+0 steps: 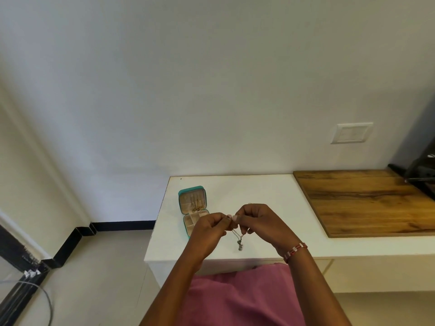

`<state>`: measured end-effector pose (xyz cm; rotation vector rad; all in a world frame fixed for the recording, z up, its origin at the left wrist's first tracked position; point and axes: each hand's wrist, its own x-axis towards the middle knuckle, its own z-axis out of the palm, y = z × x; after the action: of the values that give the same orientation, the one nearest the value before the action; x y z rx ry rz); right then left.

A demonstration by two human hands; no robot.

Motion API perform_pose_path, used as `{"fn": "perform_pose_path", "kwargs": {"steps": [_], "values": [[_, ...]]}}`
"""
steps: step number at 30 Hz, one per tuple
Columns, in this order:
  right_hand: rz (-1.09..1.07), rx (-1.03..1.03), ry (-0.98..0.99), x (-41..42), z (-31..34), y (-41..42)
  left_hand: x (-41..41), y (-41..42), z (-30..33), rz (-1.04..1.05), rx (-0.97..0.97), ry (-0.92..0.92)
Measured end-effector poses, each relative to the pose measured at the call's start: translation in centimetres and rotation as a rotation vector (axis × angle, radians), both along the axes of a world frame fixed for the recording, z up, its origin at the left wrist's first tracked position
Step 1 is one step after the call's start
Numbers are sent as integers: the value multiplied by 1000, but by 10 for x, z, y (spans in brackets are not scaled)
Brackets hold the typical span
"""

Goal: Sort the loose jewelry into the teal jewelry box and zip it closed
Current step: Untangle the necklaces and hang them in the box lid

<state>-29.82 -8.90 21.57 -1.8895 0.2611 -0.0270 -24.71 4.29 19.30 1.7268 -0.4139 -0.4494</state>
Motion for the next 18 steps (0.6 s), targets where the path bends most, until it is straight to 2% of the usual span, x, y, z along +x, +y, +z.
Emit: {"fn": "perform_pose_path", "kwargs": {"steps": [7, 10, 13, 18], "values": [[-29, 33, 19, -1, -3, -1, 6, 2, -2, 116, -222, 239], [-101, 83, -9, 0, -7, -3, 9, 3, -1, 166, -401, 366], [-185, 197, -37, 1, -9, -5, 13, 6, -3, 205, -573, 506], [-154, 441, -68, 2, -11, 0, 11, 6, -7, 196, -825, 707]]}}
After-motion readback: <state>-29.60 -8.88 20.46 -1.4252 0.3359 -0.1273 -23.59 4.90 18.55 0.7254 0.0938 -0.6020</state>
